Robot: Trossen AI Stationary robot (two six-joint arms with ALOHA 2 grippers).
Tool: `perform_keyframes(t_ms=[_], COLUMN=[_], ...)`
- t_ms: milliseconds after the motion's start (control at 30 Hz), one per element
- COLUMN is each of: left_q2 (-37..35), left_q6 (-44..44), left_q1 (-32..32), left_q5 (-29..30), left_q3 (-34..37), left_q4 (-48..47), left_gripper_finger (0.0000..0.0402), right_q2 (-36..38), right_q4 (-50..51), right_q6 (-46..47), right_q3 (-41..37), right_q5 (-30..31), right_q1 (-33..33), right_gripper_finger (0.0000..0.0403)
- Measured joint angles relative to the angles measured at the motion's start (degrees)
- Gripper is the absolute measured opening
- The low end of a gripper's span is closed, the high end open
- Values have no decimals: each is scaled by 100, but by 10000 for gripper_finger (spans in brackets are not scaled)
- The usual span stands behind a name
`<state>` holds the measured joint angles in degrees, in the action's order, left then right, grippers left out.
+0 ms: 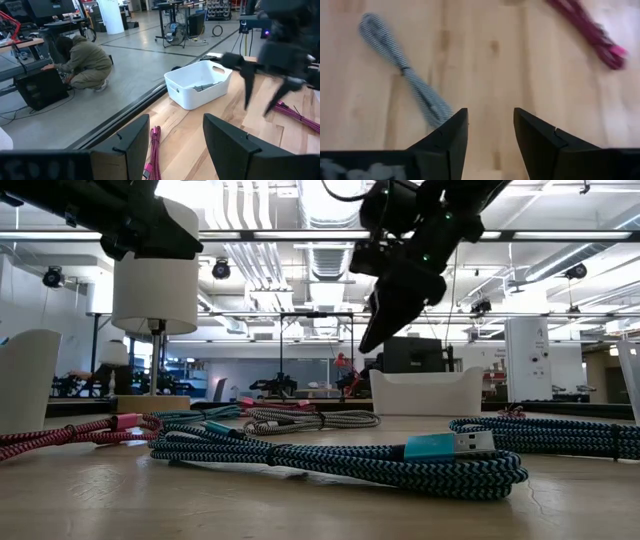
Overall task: Pick & Place USB Port
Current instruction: Put the white patterned charger cable into the white bin
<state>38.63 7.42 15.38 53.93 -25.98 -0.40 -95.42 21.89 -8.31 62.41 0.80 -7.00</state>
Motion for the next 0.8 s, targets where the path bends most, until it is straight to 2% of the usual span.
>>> perform_keyframes(t_ms=[267, 400, 567, 700, 800], left_q2=[0, 6, 84, 321, 629], left_q6=[7, 19, 238, 291, 339], left_q1=[-8, -97, -445, -781, -999], left_q5=[-146, -517, -1272, -1814, -1974], left_q3=[0, 0, -169, -494, -764], left_q4=[0, 58, 127, -118, -506], left_gripper_finger=[193, 193, 193, 193, 193], right_q2=[-541, -799, -1127, -1251, -1259], right_q4=[-269, -717, -935, -950, -936], right_q6=[160, 185, 189, 197, 217], right_q3=[2, 4, 50, 128, 131], right_q5=[-232, -281, -475, -509, -579], right_q1=[438, 528, 526, 544, 563], right_gripper_finger=[157, 156, 157, 154, 152])
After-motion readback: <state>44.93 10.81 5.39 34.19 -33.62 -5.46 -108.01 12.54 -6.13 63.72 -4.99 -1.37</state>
